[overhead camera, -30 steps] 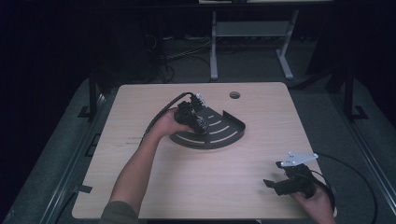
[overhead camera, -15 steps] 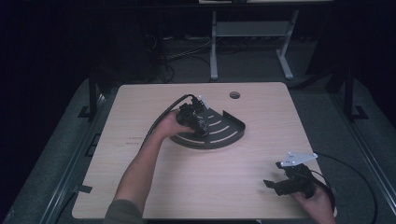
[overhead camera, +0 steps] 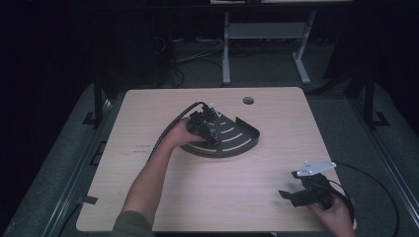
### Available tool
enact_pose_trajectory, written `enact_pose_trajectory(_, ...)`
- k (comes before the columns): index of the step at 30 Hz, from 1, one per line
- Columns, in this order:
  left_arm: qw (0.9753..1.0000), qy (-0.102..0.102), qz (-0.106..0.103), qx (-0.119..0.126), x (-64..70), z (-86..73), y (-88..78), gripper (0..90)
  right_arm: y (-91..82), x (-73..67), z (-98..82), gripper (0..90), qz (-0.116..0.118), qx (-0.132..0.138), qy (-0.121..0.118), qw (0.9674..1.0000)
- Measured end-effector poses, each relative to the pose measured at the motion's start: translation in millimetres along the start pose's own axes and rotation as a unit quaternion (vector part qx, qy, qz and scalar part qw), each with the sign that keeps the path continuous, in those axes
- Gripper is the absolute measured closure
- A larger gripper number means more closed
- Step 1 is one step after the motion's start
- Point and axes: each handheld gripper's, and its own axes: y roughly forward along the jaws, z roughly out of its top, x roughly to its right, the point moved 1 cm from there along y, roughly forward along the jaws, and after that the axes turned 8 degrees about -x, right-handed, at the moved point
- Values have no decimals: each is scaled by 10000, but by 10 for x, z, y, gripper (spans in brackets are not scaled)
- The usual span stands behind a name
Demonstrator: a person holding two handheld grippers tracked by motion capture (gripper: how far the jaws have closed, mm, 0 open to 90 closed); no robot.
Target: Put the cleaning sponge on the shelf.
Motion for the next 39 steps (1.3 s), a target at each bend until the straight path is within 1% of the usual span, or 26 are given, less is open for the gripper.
enact_pose_trajectory(4,10000,1,-1,-47,-5,-4,28,323,5,5,3,151,7,-2,-12,10000)
enact_pose_trajectory(12,10000,-3,27,-20,-7,-5,17,308,18,11,5,150,36,-8,-5,10000)
enact_pose_trajectory(17,10000,1,41,-3,-6,-13,-17,290,20,10,9,150,32,-14,15,10000)
enact_pose_trajectory(22,10000,-43,63,51,1,-24,-59,256,29,22,10,150,25,-68,-5,10000)
enact_pose_trajectory(25,9999,10,97,59,19,-33,-96,244,25,28,11,150,7,-44,49,10000)
enact_pose_trajectory(29,9999,14,95,45,25,-43,-120,227,37,41,10,147,16,-82,95,9999)
enact_pose_trajectory(34,9999,32,122,98,50,-61,-158,227,38,30,0,148,-2,-113,121,9999)
enact_pose_trajectory(37,9998,80,139,106,83,-71,-202,227,32,36,-5,148,-8,-87,164,9998)
enact_pose_trajectory(39,9998,94,134,116,93,-79,-224,227,34,40,-2,148,-1,-103,149,9998)
